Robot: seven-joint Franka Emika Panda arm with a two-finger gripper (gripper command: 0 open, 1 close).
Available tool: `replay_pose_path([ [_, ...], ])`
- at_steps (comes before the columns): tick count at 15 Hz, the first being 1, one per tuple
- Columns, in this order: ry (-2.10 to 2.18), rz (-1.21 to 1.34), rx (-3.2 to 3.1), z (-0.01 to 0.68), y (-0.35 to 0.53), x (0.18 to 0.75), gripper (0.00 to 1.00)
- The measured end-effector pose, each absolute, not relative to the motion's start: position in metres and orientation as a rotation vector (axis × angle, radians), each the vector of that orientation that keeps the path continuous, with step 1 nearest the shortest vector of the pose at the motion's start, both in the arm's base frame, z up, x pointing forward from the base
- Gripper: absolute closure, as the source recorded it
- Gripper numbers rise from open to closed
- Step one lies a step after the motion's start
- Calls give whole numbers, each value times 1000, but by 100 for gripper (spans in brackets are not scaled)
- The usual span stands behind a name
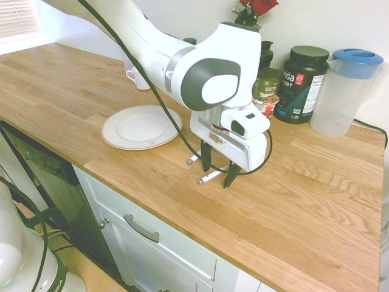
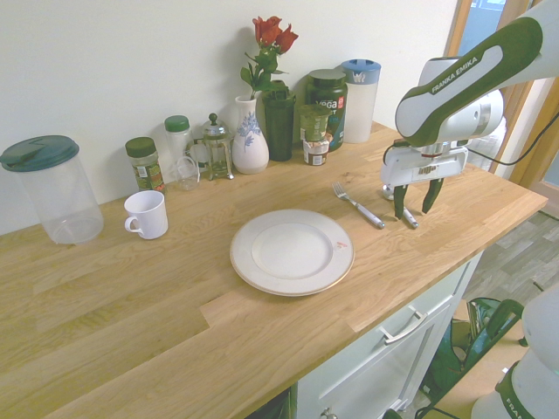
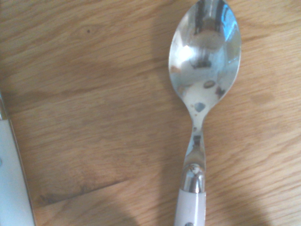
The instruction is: Put the spoon into the plate
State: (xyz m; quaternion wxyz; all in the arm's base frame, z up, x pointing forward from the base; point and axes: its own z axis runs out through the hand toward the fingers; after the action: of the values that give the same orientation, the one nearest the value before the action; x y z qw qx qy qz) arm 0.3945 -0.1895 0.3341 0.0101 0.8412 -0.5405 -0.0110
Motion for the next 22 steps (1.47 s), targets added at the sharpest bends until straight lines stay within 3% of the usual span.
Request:
replay_pose_path([
  [22,-1663,86,2678,351,-188,407,100],
])
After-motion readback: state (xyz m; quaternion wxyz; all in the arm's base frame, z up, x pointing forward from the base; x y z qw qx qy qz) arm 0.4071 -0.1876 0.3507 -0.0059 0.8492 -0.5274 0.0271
